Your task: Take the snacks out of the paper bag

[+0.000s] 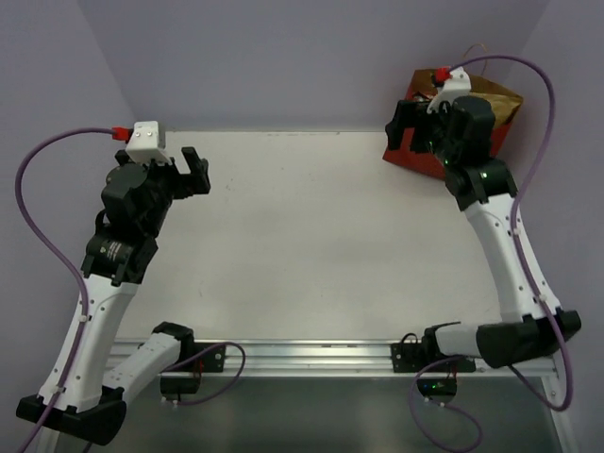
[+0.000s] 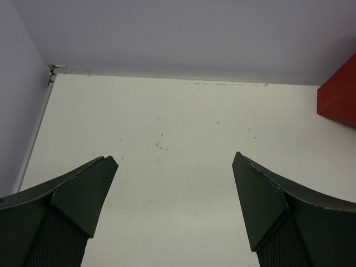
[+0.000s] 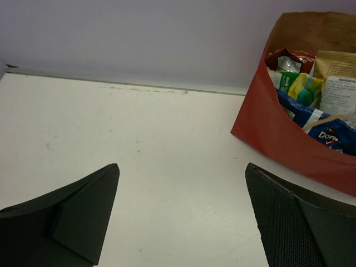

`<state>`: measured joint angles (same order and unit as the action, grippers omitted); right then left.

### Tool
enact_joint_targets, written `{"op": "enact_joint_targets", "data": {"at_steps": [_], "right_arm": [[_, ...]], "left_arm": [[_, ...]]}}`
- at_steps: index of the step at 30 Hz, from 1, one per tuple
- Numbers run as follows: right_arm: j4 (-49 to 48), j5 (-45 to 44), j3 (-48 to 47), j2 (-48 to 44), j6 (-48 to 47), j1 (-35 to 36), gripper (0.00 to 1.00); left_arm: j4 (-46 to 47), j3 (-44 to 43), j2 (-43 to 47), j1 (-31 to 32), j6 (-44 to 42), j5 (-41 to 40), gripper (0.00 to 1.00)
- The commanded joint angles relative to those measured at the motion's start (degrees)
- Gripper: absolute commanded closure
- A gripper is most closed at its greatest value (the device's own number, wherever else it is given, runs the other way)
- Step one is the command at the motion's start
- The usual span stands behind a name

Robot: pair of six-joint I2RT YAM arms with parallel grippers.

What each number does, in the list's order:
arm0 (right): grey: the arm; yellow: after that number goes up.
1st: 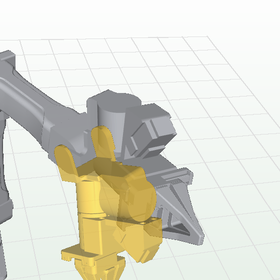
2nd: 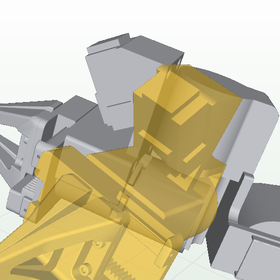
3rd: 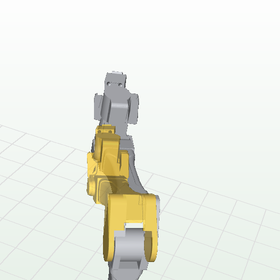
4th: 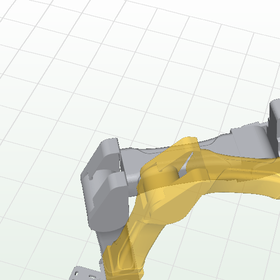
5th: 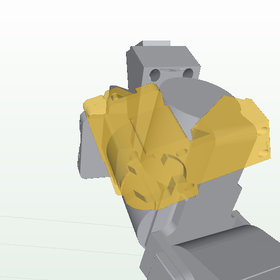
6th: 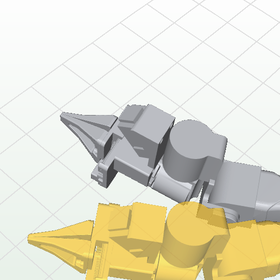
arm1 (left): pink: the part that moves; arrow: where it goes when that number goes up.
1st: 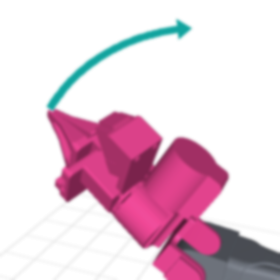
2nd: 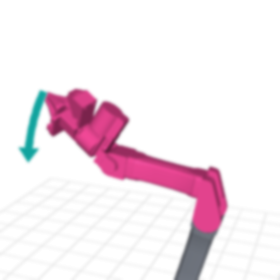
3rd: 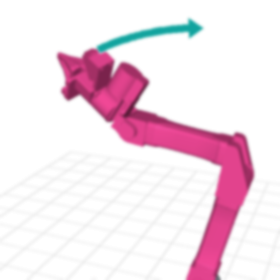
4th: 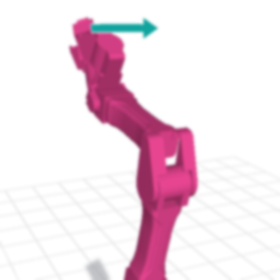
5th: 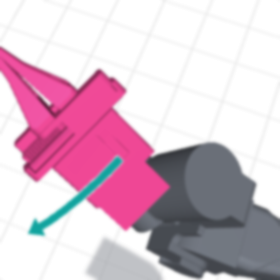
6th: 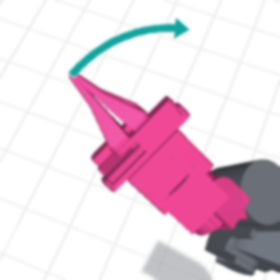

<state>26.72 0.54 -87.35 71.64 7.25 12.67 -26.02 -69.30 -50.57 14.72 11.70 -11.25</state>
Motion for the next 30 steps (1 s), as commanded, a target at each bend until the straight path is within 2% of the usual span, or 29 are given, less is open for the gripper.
{"op": "enact_joint_targets", "data": {"at_steps": [1,3,11,14,20,23,25,26,29,30], "right_arm": [[-0.8,-0.2,-7.8,10.0,-4.2,-3.7,0.01],[-0.5,0.8,-13.3,18.0,-5.4,-6.1,0.01],[-0.4,-0.9,-30.0,36.1,-13.1,-10.6,0.03],[-0.1,0.4,-32.8,42.1,-14.3,-11.5,0.07],[-0.6,4.7,-33.2,47.2,-15.7,-12.4,0.24],[-1.5,7.1,-31.7,47.3,-16.5,-12.4,0.37],[-0.7,8.1,-31.7,47.2,-16.6,-12.3,0.53],[-0.2,8.8,-31.6,47.0,-17.2,-12.1,0.68],[0.4,8.2,-28.9,44.3,-17.9,-11.0,0.87],[0.3,6.4,-27.7,43.1,-18.0,-9.7,0.97]], "left_arm": [[-0.7,1.2,0.6,0.3,2.3,3.2,0.0],[-0.9,1.7,0.7,0.3,1.9,3.3,0.0],[-1.4,4.3,1.7,0.3,1.2,1.9,0.0],[-1.4,4.9,1.4,0.3,1.0,1.9,0.0],[-2.5,3.6,1.1,0.3,1.0,1.7,0.0],[-3.5,3.5,1.3,0.3,1.2,2.0,0.0],[-3.9,3.8,1.6,0.3,1.2,2.1,0.0],[-4.1,4.1,1.8,0.3,1.2,2.1,0.0],[-4.1,4.1,2.2,0.3,1.3,2.5,0.0],[-4.0,4.1,2.3,0.3,1.3,2.6,0.0]]}}
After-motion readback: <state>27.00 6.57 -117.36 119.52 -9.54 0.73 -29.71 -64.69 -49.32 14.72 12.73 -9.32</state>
